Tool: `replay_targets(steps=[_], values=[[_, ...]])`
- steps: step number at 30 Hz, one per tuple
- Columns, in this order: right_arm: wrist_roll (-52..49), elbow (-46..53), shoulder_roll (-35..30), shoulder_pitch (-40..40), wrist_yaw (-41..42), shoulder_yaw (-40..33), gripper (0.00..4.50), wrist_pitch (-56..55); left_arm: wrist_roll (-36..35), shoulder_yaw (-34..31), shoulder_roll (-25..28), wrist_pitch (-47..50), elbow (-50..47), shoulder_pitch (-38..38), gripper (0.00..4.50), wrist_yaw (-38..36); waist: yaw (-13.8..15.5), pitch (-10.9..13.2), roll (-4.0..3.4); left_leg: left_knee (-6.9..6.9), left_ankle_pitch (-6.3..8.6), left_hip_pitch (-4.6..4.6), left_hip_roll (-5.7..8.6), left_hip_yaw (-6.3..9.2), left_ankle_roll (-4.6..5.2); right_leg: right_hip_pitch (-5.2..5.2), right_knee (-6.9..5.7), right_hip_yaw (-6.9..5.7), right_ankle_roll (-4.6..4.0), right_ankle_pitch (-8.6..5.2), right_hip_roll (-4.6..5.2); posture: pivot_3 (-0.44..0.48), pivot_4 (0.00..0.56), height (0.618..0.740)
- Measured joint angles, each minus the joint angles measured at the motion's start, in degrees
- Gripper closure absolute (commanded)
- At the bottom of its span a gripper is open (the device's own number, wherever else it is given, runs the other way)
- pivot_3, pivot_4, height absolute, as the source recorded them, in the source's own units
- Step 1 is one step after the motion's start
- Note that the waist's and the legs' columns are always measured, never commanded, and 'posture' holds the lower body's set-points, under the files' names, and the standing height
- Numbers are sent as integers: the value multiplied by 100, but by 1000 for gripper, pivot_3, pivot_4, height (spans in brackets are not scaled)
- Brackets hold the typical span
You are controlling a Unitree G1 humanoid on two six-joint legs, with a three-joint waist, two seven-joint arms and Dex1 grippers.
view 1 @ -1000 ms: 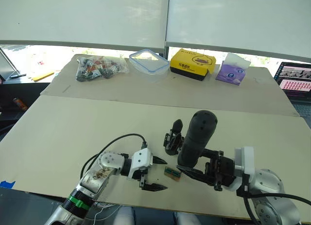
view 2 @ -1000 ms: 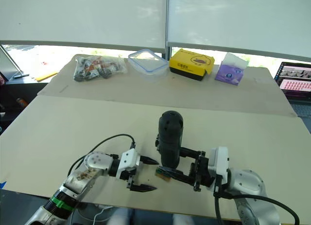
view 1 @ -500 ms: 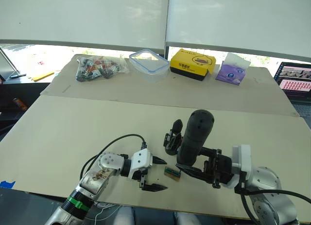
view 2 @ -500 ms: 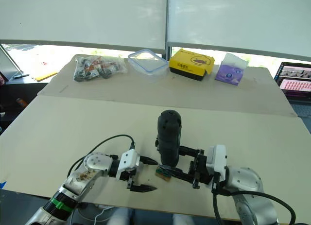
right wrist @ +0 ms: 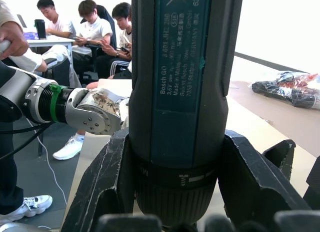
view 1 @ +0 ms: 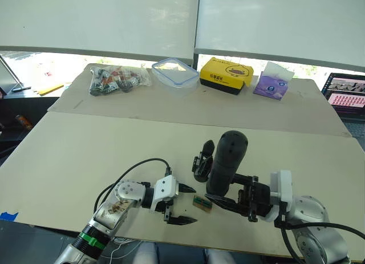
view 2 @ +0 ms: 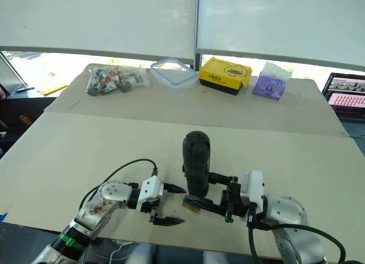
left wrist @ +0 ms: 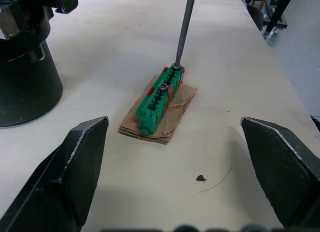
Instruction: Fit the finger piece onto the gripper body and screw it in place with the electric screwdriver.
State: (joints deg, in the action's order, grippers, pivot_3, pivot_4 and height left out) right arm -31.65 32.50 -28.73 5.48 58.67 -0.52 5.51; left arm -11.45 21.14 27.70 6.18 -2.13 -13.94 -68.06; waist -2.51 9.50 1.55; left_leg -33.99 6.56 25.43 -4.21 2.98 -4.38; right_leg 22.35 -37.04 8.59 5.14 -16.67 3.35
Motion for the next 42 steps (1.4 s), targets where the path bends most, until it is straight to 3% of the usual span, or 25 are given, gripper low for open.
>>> replay_targets(steps=[28, 42], values=[[120, -107, -4, -86, 0, 129, 2587, -83, 2, -12, -37, -263, 176, 18, 0, 3, 0, -3, -2, 1, 1, -16, 0, -2, -1, -10, 1, 2, -3, -1, 1, 0, 150, 740], [-309, -80, -185, -176, -129, 77, 2587, 3, -21, -40, -35, -468, 255, 47, 0, -5, -7, -3, -1, 1, 1, -16, 0, -2, -1, -9, 1, 2, -3, -1, 1, 0, 150, 740]])
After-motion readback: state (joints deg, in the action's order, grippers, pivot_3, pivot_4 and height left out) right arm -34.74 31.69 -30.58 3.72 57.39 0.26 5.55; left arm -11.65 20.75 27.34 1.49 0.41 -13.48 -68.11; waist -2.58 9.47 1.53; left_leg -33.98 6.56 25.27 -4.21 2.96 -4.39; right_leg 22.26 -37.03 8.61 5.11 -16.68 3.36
